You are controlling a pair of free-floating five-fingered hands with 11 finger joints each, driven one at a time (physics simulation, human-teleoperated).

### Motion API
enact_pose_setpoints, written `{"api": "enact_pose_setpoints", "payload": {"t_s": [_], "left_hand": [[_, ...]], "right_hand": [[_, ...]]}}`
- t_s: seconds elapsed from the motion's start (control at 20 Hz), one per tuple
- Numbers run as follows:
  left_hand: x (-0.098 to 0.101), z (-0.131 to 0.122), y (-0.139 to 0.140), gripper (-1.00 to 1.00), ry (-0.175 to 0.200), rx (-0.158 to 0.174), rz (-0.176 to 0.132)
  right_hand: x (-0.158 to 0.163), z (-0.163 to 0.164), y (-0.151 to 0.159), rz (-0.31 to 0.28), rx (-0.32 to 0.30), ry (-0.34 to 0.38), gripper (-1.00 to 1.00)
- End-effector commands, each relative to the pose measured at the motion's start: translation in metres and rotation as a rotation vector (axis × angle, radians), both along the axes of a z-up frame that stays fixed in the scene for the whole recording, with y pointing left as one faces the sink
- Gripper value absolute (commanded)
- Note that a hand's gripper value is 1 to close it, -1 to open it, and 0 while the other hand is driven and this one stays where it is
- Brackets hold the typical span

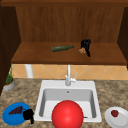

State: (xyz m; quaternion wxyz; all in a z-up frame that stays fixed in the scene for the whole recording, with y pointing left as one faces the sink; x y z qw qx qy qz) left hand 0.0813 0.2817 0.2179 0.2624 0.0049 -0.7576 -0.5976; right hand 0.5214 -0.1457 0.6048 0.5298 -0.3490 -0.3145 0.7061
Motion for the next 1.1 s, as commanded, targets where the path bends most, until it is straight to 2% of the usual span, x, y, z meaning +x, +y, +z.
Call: {"api": "enact_pose_setpoints", "payload": {"t_s": [0.0,0.15,0.35,0.55,0.6,0.75,1.05], "left_hand": [[0.0,0.0,0.0,0.0,0.0,0.0,0.0],[0.0,0.0,0.0,0.0,0.0,0.0,0.0],[0.0,0.0,0.0,0.0,0.0,0.0,0.0],[0.0,0.0,0.0,0.0,0.0,0.0,0.0],[0.0,0.0,0.0,0.0,0.0,0.0,0.0],[0.0,0.0,0.0,0.0,0.0,0.0,0.0],[0.0,0.0,0.0,0.0,0.0,0.0,0.0]], "right_hand": [[-0.023,-0.023,0.015,-0.004,-0.046,-0.069,1.0],[-0.037,-0.018,0.021,-0.017,-0.104,-0.155,1.0],[-0.044,-0.022,0.025,-0.055,-0.137,-0.292,1.0],[-0.039,-0.01,0.022,-0.095,-0.112,-0.385,1.0],[-0.039,-0.006,0.022,-0.091,-0.092,-0.397,1.0],[-0.036,0.014,0.016,-0.076,-0.012,-0.36,1.0],[-0.039,0.039,0.004,-0.052,0.049,-0.328,1.0]]}}
